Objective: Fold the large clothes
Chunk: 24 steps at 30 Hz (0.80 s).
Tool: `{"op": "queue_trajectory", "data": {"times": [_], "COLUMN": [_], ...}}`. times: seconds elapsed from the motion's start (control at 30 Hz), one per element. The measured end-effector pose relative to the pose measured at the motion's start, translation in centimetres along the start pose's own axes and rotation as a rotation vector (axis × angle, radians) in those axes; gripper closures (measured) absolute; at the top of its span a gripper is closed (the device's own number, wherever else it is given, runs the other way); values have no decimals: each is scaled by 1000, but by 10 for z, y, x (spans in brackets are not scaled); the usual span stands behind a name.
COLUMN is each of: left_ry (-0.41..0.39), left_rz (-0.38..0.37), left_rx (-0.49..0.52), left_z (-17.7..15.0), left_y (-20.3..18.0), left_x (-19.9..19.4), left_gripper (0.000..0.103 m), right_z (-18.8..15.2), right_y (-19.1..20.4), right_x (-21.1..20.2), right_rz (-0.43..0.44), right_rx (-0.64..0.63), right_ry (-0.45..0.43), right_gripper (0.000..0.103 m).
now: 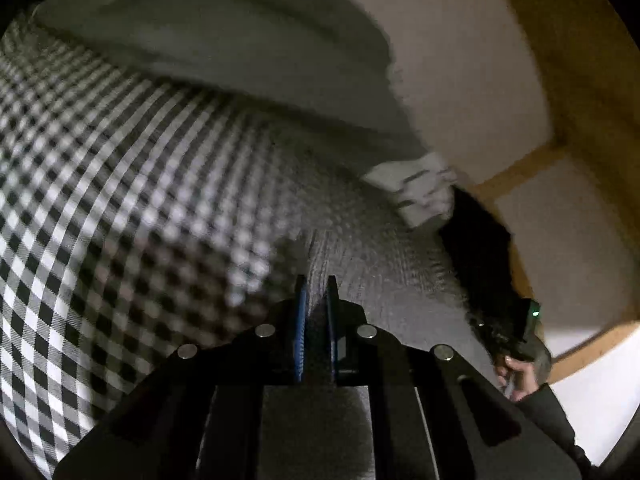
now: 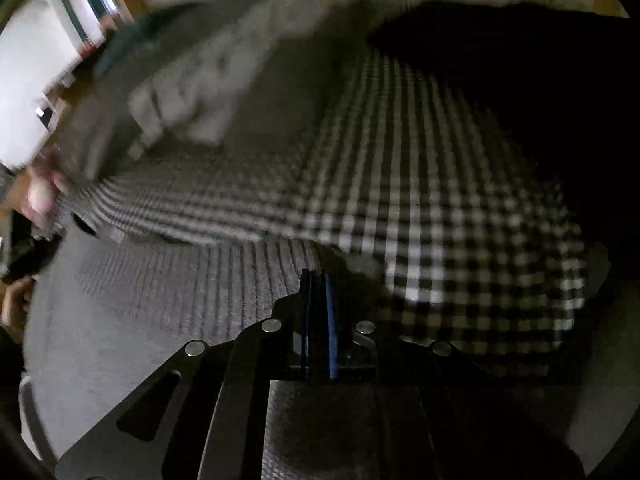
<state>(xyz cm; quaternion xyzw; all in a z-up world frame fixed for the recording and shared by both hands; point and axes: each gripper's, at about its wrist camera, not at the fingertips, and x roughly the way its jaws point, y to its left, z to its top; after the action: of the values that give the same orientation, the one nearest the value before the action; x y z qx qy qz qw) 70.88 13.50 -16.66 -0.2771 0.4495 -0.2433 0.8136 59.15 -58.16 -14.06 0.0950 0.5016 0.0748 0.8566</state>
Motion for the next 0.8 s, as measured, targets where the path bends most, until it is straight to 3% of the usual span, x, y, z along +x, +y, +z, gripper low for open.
{"op": "queue_trajectory", "data": {"times": [0.07,0.1,0.13,0.2,0.23,0.27,0.37,0.47,0.53,0.57,0.6,0.67,0.7,0.77,0.8], "left_ry": [45,49,52,41,32,25,0,111,249,268,273,218,194,186,193], "left_rz": [38,50,53,15,-3,-14,-77,-117,-106,-101,-99,-63,-28,-56,-34], "left_rx": [20,27,36,60,84,106,206,188,160,159,153,112,64,15,47], "left_z": [-2,-3,-4,-2,-1,-2,-12,-37,-66,-74,-82,-85,-82,-80,-81], "left_y": [4,3,1,-7,-12,-16,-34,-32,-26,-26,-24,-17,-7,6,5], "left_x": [7,6,4,-9,-19,-26,-74,-76,-54,-47,-41,-40,-41,-42,-41], "left_gripper": [92,79,58,36,19,13,9,7,7,7,7,43,60,67,70], "right_z": [3,3,4,4,1,-4,-32,-58,-77,-82,-85,-80,-77,-77,-79], "right_y": [4,5,3,-4,-9,-13,-21,-20,-13,-10,-11,-21,-30,-38,-41], "right_x": [1,-6,-15,-45,-65,-81,-108,-92,-70,-62,-62,-65,-68,-63,-57], "right_rz": [11,24,21,13,35,58,63,81,97,85,75,85,73,31,12], "right_rx": [-10,-18,-18,10,21,14,-44,-96,-128,-131,-125,-64,-35,-32,-28], "right_ry": [4,-3,-15,-80,-106,-111,-46,81,160,150,133,68,28,17,23], "right_gripper": [89,79,69,22,15,12,12,16,37,49,70,94,94,95,95]}}
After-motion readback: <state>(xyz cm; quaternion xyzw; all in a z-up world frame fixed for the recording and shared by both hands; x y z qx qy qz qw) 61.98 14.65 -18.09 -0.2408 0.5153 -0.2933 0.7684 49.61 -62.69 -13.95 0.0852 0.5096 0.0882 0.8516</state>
